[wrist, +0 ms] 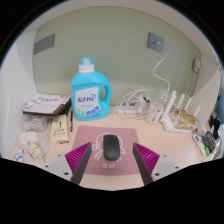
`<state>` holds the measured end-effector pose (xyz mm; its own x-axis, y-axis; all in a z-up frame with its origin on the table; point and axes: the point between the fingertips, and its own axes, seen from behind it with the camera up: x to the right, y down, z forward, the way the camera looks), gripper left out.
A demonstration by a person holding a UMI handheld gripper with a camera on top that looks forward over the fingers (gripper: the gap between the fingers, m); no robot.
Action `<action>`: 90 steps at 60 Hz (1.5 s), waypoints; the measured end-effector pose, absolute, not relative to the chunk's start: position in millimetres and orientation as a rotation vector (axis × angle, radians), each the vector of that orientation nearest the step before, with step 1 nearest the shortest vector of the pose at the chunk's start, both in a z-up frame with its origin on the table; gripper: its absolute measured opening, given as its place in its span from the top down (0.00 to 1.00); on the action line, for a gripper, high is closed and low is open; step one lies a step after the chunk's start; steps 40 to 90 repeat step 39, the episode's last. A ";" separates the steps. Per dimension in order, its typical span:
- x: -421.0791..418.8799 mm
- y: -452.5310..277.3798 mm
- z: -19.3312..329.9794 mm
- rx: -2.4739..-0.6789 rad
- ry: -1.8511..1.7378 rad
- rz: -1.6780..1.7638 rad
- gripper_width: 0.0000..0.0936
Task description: Arrange mouse
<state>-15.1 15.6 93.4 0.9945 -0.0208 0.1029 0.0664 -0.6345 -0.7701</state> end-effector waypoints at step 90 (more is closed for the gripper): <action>-26.8 -169.4 160.4 -2.195 -0.040 -0.142 0.10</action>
